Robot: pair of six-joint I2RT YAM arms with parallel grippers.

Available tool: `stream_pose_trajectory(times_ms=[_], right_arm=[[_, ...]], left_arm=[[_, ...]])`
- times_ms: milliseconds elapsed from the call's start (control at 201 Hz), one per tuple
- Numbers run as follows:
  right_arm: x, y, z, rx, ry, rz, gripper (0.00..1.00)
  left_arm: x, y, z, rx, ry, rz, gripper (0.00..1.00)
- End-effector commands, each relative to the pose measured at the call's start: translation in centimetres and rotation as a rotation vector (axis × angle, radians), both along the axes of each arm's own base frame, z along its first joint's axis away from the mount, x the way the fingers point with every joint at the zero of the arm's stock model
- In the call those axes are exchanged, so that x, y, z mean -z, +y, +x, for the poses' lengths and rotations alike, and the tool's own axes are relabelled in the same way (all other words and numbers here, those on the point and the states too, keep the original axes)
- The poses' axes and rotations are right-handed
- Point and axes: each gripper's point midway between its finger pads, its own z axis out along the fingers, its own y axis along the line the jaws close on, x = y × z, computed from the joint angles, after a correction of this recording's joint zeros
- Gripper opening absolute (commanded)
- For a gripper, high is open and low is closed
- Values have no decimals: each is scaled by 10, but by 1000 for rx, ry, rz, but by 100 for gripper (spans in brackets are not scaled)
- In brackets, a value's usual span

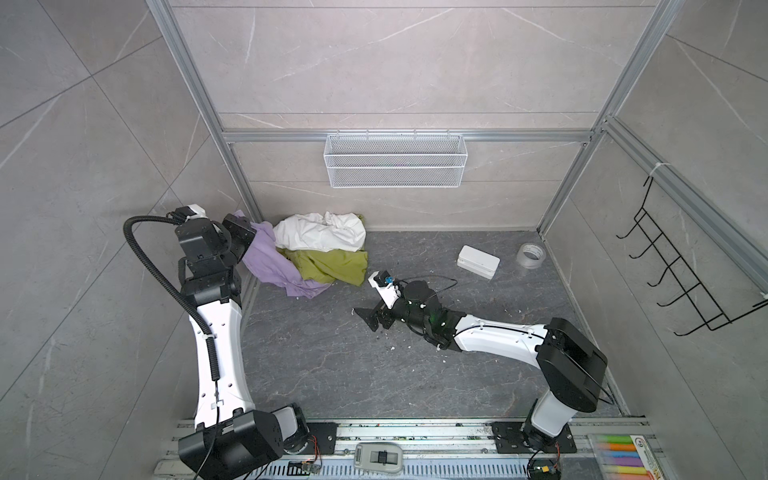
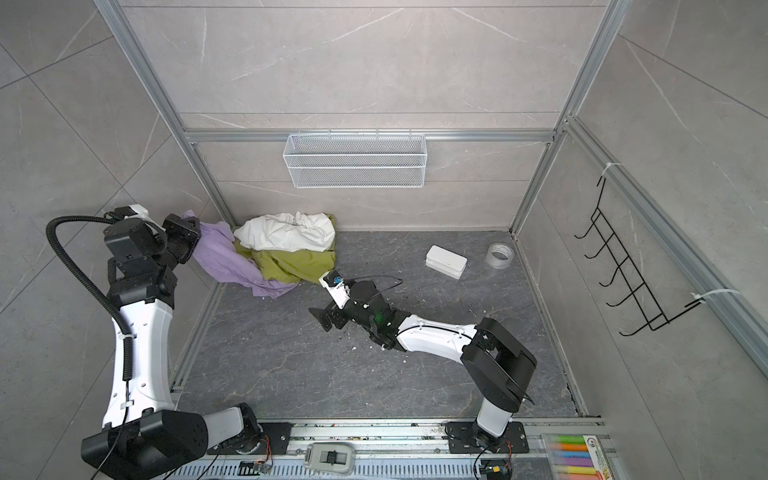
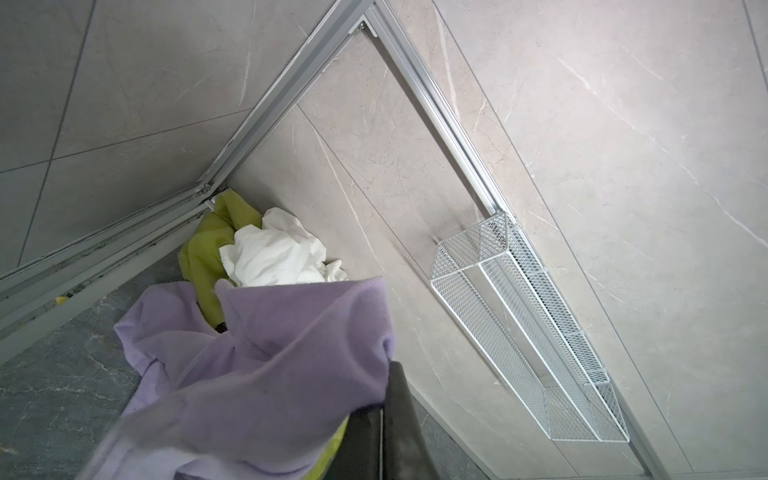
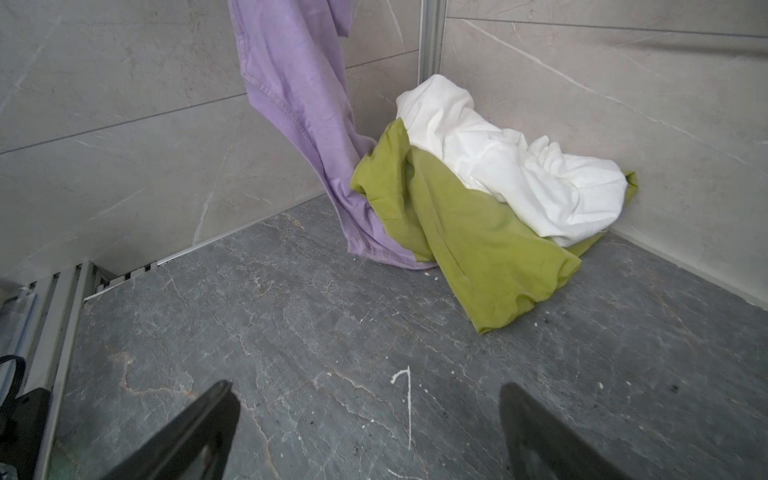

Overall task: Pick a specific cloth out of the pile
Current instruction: 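Lift the lavender cloth up and out of the pile with the left gripper, then reach the right gripper to the hanging lavender cloth and grasp it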

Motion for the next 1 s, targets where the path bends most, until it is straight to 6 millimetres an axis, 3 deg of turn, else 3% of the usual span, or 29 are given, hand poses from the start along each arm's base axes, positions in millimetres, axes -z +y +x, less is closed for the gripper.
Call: stream_pose_trajectory(times_ms=[0,219,354,503,752,991], right_arm=[[-18,7,-6,-37,-51,33,100],[-29,39,-14,-143,-193,120,100],[-36,68,-13,-194,-283,181,99],[-36,105,-14,-232,-372,246,100],[-35,153,2,-230,-391,318,100],[-29,197,35,-149,-321,349,99]], left_arm=[[-43,-14,-16,38,-113,4,0],[-25,-38,-21,109,-98,-50,0],[0,-48,-29,133,-54,-66,0],[14,-56,-47,143,-28,-68,0],[11,-68,-60,167,-33,-50,0],[2,-74,-66,181,-55,-42,0]])
